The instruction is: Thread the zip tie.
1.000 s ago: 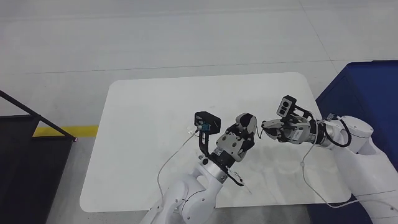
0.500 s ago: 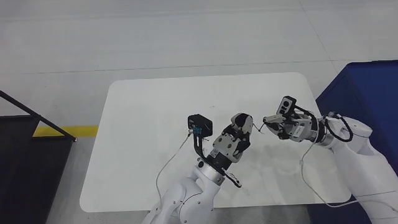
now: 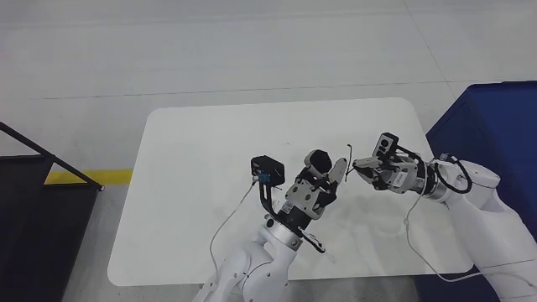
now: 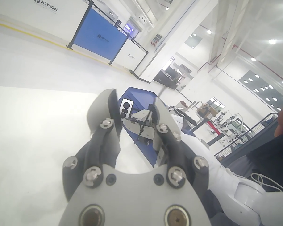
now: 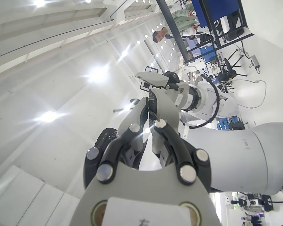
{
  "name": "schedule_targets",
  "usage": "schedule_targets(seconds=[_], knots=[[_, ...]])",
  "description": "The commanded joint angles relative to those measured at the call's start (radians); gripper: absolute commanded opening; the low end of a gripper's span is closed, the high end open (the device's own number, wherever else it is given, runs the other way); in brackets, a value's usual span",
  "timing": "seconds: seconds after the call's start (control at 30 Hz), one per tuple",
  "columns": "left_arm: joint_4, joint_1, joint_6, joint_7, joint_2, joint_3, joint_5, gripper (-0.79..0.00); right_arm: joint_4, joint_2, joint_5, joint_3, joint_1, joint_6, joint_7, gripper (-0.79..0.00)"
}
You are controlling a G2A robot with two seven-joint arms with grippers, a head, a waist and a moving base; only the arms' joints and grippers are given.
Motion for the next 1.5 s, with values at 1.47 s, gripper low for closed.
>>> schedule_targets(seconds=[1.47], knots=[[0.411,-0.132,0.509,0.505,-0.021,0.126,1.122,0.0,0.048,-0.018,0.212,-0.001,0.02,0.143,-0.228,-0.785]])
